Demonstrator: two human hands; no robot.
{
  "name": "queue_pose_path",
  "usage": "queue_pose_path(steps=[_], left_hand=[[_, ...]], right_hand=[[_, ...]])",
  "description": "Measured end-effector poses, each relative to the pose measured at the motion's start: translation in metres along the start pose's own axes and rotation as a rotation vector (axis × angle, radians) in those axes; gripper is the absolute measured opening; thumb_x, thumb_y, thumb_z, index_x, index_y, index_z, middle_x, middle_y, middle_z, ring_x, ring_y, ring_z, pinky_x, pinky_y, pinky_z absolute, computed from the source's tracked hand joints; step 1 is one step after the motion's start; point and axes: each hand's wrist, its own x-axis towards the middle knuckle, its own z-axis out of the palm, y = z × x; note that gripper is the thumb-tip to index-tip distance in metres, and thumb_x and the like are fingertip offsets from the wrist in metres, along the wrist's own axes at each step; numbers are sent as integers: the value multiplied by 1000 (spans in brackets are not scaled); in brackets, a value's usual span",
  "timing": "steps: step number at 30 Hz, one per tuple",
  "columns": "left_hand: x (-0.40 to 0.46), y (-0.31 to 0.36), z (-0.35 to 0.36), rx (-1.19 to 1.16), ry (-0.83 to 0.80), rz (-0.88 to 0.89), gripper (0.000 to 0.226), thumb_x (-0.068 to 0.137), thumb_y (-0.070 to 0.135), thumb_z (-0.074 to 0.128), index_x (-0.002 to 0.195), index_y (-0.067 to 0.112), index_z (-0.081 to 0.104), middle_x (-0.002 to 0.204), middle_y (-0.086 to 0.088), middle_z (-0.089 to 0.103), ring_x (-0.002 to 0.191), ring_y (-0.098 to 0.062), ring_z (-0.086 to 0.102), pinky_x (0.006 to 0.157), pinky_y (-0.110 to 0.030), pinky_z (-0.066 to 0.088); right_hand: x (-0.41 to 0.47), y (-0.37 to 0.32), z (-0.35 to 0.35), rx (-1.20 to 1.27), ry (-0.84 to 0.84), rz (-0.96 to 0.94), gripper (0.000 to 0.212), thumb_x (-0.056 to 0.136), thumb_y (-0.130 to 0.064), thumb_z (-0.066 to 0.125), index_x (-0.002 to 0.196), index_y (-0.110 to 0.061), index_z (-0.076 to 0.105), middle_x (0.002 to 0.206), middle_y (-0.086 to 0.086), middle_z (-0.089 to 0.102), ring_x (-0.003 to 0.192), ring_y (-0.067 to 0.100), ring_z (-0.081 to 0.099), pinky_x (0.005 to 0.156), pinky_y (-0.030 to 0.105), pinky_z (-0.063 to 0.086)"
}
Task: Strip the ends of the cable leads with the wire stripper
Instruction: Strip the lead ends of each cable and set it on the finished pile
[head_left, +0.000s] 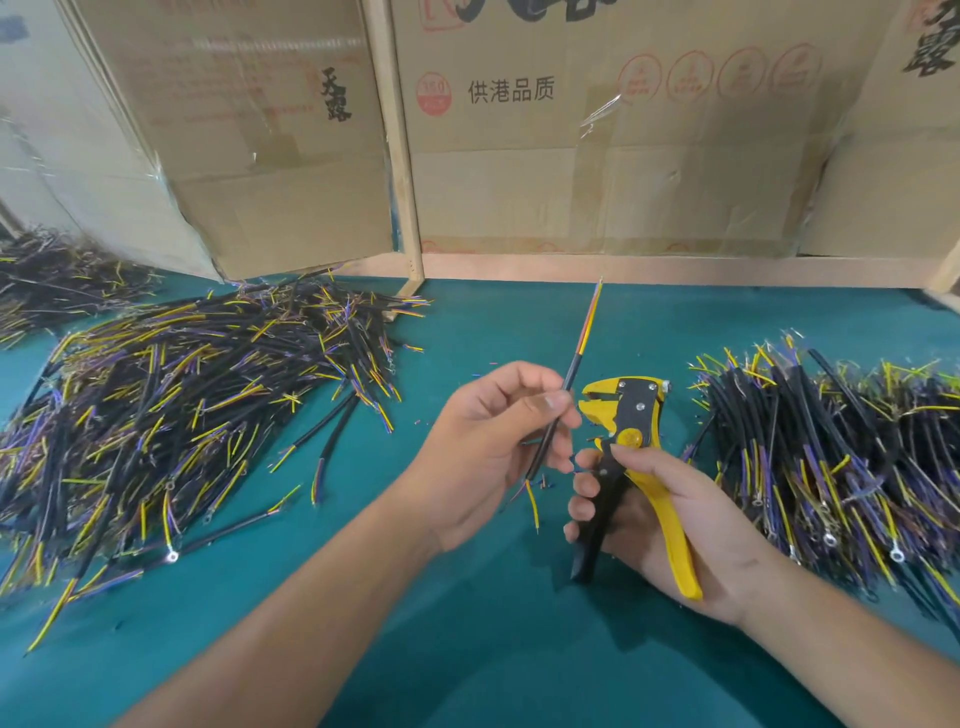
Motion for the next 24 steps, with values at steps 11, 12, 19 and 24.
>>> queue_pose_path(steps=[11, 12, 19, 24], left_hand=[[0, -3, 2, -188, 87, 50, 16, 102, 4, 47, 99, 13, 59, 88, -9, 63, 66, -17, 61, 63, -27, 55], [1, -3, 0, -186, 131, 56, 23, 104, 3, 42, 98, 12, 63, 90, -9, 66, 68, -18, 64, 65, -27, 56], [5, -8, -7, -3, 321, 1, 7, 98, 3, 53, 99, 4, 60, 83, -14, 70, 65, -23, 68, 59, -27, 55], [6, -14, -13, 597, 400, 89, 38, 98, 37, 60, 74, 8, 63, 48, 1, 48, 42, -15, 41, 47, -22, 37]], right_hand=[[1, -1, 3, -4, 19, 5, 26, 86, -29, 61, 94, -5, 69, 82, 11, 51, 71, 28, 52, 73, 45, 54], [1, -1, 3, -4, 17, 9, 26, 85, -29, 62, 93, -5, 69, 82, 11, 51, 71, 28, 52, 73, 44, 54], [0, -1, 2, -2, 11, 5, 27, 84, -30, 62, 93, -6, 69, 81, 10, 51, 70, 27, 52, 73, 45, 54], [1, 0, -2, -4, -3, 8, 27, 86, -29, 64, 96, -5, 69, 83, 11, 51, 71, 28, 52, 73, 45, 55]])
